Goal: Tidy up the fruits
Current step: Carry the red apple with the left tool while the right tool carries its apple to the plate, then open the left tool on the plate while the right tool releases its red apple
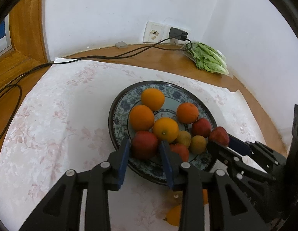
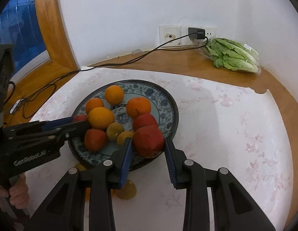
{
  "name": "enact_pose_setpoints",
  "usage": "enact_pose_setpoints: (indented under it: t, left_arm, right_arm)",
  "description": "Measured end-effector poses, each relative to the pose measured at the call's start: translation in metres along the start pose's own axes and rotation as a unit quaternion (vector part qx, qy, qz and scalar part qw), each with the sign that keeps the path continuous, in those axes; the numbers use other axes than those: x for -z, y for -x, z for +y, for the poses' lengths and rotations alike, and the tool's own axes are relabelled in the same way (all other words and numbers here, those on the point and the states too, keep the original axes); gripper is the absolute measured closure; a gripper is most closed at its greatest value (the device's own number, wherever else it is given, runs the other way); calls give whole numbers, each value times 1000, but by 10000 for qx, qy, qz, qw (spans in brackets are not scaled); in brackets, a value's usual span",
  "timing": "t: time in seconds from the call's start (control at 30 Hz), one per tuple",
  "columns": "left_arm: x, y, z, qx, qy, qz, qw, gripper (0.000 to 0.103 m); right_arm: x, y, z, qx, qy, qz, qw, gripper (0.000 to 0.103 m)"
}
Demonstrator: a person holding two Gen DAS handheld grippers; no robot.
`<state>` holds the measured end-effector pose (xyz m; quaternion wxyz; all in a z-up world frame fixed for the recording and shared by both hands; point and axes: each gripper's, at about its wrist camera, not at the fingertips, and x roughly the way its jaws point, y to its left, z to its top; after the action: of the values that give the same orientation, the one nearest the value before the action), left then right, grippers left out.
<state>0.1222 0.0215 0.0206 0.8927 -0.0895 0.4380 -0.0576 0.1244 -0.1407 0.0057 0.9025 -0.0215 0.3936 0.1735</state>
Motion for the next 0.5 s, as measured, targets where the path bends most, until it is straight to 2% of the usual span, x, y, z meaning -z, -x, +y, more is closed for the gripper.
enact_pose_setpoints:
  t: [0.03, 0.13, 0.27, 0.5]
  left_arm:
    - [0, 1, 0, 14, 2, -3, 10000, 62]
    - [1, 9, -3, -17, -9, -50, 10000, 46]
    - [4, 17, -4, -48, -58, -90, 9999, 41]
    - [8, 31, 1, -89, 58, -116, 9999, 37]
  right_arm:
    - [-1, 0, -1, -11, -23, 8, 10000, 69]
    - [-1, 0, 0, -33, -21, 5, 10000, 68]
    - [1, 2, 2, -39, -17, -24, 10000, 59]
    - [1, 16, 8, -9, 75, -195, 9998, 53]
